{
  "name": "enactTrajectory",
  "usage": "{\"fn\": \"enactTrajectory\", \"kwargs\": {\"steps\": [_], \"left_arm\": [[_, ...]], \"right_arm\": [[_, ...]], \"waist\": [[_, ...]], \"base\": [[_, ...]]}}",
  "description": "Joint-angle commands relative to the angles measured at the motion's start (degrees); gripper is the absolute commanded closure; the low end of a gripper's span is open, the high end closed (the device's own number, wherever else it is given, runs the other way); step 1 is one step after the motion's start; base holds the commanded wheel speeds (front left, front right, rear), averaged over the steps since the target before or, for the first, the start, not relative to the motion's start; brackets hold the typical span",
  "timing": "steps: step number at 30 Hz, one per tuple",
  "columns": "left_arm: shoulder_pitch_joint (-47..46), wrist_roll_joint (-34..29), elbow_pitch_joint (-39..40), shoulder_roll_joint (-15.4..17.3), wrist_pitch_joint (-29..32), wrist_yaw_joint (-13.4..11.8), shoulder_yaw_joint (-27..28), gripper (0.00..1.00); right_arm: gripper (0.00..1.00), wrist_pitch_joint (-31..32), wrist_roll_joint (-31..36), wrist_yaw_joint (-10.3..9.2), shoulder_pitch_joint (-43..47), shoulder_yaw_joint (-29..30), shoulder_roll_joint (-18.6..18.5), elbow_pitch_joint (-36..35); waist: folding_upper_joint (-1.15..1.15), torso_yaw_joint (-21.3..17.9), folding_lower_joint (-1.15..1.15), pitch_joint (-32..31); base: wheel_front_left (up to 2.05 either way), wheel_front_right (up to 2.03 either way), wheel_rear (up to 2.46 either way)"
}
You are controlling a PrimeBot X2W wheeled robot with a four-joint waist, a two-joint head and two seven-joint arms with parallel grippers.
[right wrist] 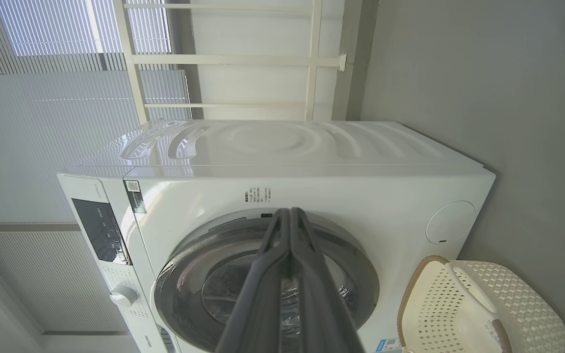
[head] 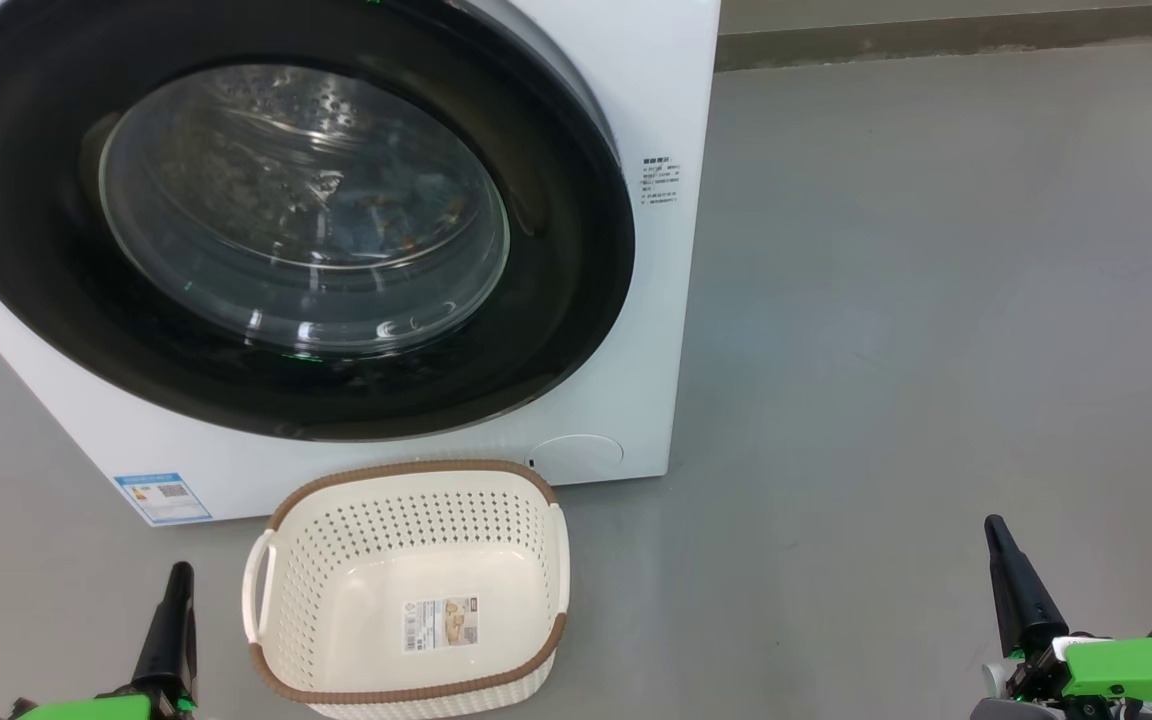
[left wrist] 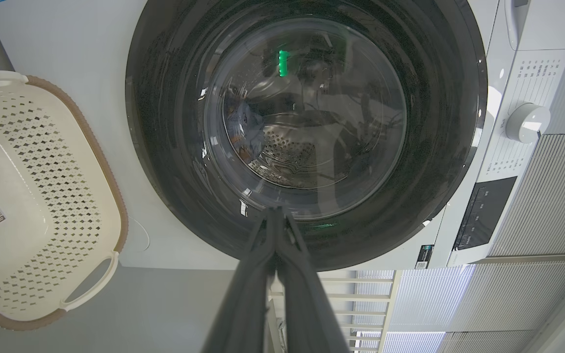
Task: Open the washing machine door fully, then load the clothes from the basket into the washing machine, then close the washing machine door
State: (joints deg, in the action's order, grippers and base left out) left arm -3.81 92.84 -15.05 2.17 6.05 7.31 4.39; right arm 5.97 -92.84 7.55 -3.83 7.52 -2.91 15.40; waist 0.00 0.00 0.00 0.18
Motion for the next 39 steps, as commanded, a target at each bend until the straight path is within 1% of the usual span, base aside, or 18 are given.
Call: {"fn": "enactTrajectory", "kwargs": {"steps": [1, 39], "left_arm": [[-2.36, -0.54, 1.01, 0.86, 0.31, 0.18, 1.97, 1.00], [-2.37, -0.63, 1.01, 0.79, 0.39, 0.18, 2.07, 1.00]], "right_arm": [[1.00, 0.34, 0.49, -0.06, -2.34, -1.22, -0.17, -1.39], [1.00, 0.44, 0.60, -0.06, -2.35, -1.09, -0.08, -1.38]], "waist": [[0.00, 0.00, 0.00, 0.00], [0.00, 0.00, 0.00, 0.00]], "base": [[0.00, 0.00, 0.00], [0.00, 0.00, 0.00]]}}
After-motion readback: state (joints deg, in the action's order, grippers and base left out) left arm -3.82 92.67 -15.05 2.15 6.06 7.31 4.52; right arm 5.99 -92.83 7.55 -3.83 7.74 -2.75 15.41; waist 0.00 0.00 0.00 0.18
